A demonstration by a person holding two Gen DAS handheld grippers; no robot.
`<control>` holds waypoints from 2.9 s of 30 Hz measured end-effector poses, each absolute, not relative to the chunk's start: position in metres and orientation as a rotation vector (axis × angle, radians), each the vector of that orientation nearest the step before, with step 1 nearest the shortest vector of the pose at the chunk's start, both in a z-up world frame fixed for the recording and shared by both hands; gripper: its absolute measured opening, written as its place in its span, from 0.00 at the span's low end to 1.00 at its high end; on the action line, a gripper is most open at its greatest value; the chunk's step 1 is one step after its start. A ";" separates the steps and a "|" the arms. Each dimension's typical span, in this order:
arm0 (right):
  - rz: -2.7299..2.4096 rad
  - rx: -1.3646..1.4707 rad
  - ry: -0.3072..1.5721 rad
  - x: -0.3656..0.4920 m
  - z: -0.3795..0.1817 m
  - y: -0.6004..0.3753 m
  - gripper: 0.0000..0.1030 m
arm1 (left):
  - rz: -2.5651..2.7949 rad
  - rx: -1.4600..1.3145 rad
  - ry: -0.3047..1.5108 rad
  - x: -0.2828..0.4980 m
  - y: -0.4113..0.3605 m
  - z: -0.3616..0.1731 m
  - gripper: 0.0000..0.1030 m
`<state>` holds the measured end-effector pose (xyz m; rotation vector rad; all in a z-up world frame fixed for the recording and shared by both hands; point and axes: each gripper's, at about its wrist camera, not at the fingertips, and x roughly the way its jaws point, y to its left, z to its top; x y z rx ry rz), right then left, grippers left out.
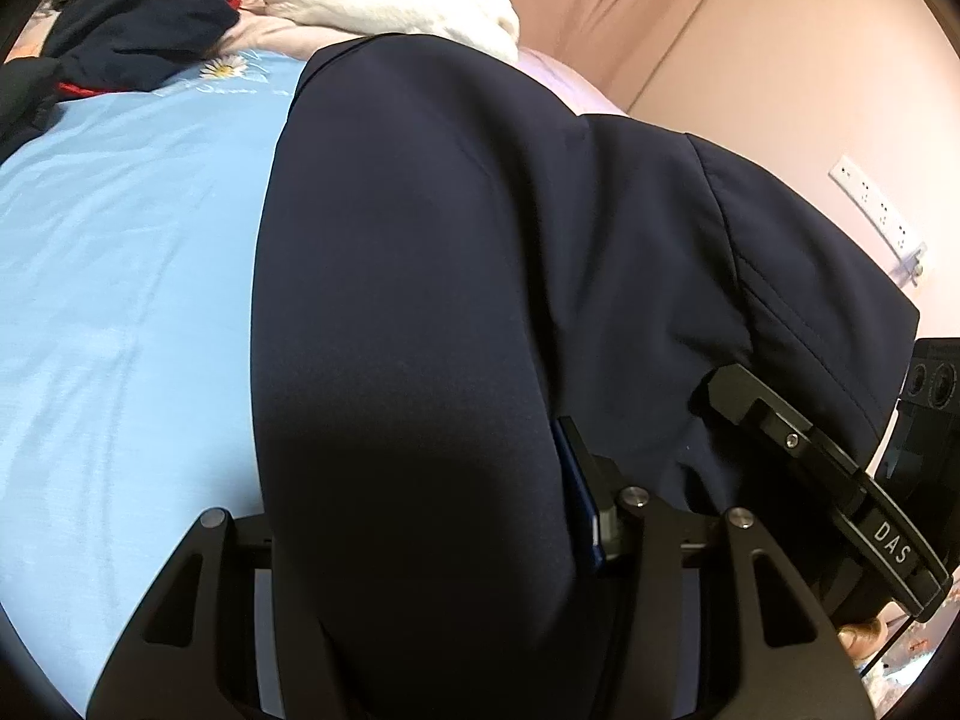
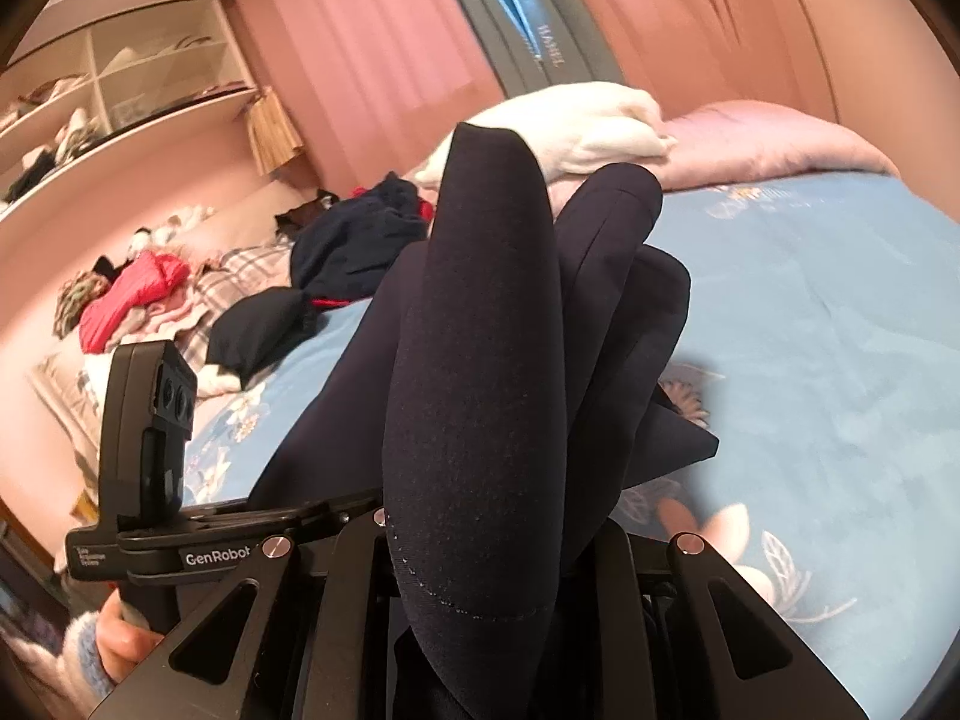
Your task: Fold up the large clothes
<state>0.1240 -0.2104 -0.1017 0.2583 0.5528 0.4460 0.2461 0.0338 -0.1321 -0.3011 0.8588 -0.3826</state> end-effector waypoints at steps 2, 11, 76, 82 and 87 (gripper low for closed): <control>0.457 0.254 0.552 0.126 -0.102 -0.206 0.22 | -0.371 -0.302 0.847 0.240 0.036 -0.135 0.50; 0.494 0.236 0.532 0.140 -0.097 -0.181 0.21 | -0.341 -0.316 0.803 0.218 0.057 -0.116 0.49; 0.505 0.442 0.704 0.278 -0.137 -0.167 0.24 | -0.263 -0.261 0.882 0.261 0.040 -0.139 0.50; 0.517 0.641 0.787 0.291 -0.163 -0.191 0.24 | -0.273 -0.259 0.891 0.270 0.044 -0.141 0.52; 0.502 0.696 0.820 0.290 -0.170 -0.195 0.26 | -0.271 -0.260 0.897 0.267 0.045 -0.140 0.55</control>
